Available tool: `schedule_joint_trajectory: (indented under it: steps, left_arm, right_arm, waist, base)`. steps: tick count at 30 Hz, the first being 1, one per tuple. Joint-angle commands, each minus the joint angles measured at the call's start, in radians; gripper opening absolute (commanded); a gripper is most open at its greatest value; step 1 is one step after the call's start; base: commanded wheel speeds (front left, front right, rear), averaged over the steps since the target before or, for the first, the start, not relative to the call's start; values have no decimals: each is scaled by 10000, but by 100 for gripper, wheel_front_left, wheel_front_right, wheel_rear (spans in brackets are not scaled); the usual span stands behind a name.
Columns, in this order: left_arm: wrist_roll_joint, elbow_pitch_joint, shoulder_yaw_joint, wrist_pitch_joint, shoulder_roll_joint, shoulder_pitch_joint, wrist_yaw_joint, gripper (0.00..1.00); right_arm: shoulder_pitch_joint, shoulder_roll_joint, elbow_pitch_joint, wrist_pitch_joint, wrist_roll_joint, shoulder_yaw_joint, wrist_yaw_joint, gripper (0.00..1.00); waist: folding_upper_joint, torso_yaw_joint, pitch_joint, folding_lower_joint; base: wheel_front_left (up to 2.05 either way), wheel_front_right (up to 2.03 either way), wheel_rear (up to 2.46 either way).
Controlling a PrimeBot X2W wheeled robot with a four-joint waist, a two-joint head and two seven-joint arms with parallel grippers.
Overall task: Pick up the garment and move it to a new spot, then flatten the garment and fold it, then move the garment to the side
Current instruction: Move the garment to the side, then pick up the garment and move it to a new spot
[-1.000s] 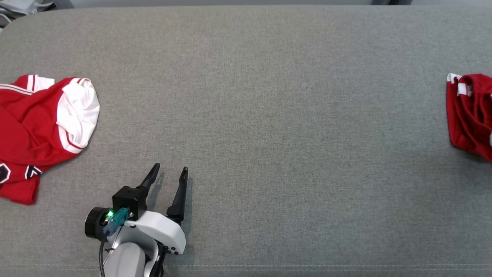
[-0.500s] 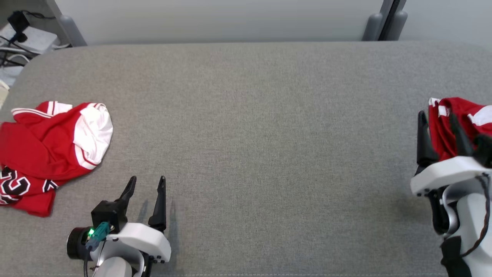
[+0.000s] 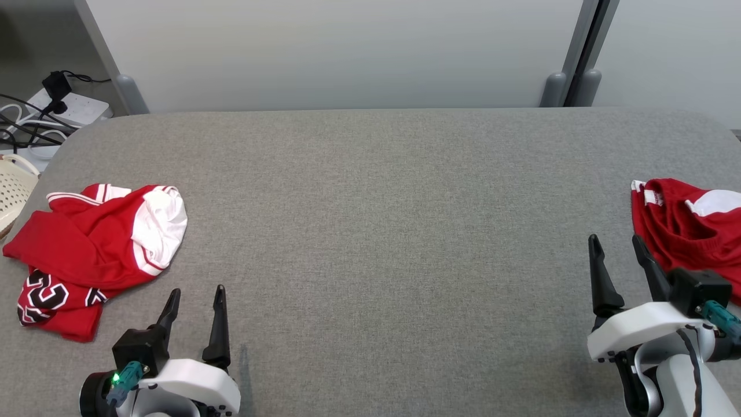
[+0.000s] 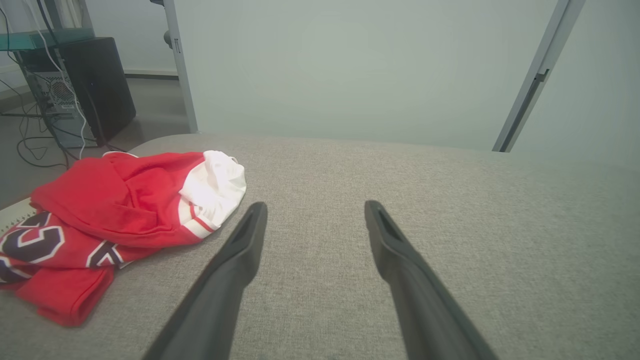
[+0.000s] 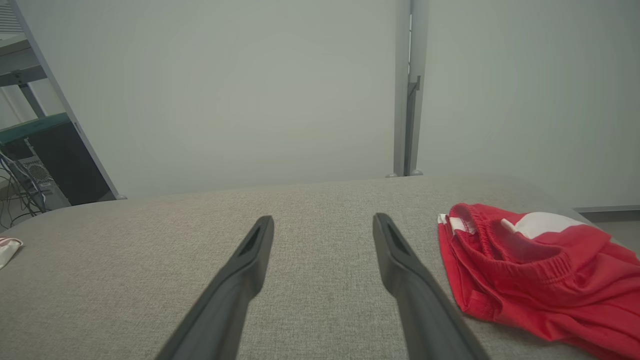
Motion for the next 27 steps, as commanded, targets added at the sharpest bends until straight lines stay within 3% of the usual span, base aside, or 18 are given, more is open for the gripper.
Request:
schedule_joint_trajectory:
  steps: [1,17,27]
  left_arm:
    - [10,-308,361,-103,125,-104,86,100]
    - [61,-418,448,-103,125,-44,-17,100]
    - [-106,-342,477,-103,125,13,52,100]
  right_arm:
    - [-36,2,-362,-61,-121,255,71,100]
    - [239,108,-602,-61,-66,467,71,100]
    - [255,128,-667,-61,71,1011,71,100]
  waist:
    - [0,-20,-11,0]
    - [0,205,-34,0]
    - [0,1416,-41,0]
  base:
    - [0,0,0]
    - [0,0,0]
    - [0,0,0]
